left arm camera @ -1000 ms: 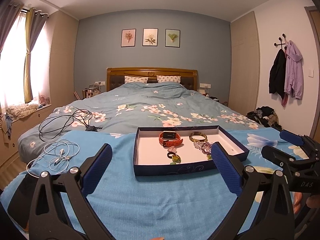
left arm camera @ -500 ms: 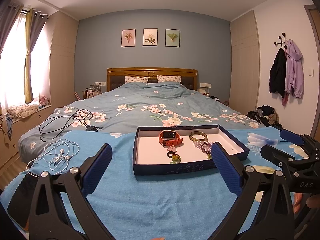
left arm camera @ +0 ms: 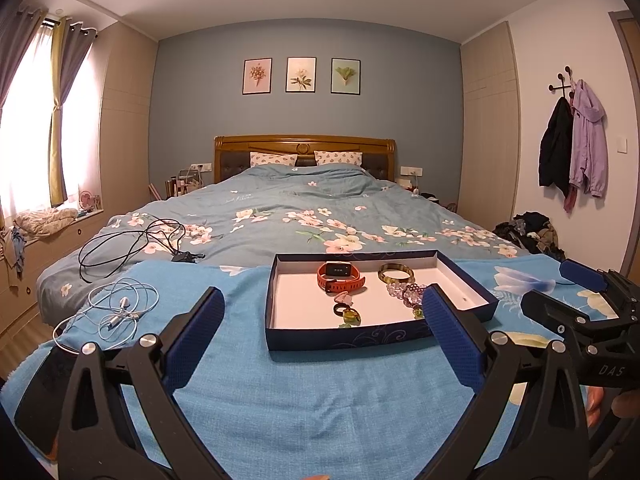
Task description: Organize jewelry
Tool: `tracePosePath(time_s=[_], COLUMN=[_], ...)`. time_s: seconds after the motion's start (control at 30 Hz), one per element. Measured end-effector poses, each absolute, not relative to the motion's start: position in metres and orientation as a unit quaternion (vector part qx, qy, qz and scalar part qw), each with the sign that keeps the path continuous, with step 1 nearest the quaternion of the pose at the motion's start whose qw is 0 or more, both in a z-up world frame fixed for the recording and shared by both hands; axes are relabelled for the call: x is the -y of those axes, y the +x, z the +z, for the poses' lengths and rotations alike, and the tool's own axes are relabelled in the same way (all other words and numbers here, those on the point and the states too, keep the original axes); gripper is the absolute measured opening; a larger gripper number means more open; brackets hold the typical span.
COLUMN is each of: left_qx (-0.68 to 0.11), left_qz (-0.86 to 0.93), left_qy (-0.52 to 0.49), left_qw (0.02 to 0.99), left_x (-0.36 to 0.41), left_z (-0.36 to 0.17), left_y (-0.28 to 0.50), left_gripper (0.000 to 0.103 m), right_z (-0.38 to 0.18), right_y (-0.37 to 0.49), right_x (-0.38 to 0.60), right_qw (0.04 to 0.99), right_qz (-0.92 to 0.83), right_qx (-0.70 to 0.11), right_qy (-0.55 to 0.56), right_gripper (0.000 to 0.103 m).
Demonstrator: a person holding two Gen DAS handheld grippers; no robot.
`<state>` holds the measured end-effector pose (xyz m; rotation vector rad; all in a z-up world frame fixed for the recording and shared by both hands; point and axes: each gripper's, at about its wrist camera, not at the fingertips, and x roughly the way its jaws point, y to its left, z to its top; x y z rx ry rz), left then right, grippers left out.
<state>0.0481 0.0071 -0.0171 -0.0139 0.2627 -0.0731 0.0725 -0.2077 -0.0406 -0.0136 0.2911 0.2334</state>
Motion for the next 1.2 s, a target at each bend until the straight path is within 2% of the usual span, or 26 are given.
tracePosePath(time_s=[1.2], left_qx=[-0.131], left_qz=[-0.032], left_qy=[-0.005], left_qw=[0.991], left_x=[-0.0038], left_z=[-0.0169], left_y=[0.0478], left_gripper=[0.097], right_z=[-0.0431], right_y=[0.0720], right_x=[0.2062], right_qw=[0.982], right_qz=[0.116], right_qx=[-0.150], right_qy=[-0.005], right_gripper=[0.096])
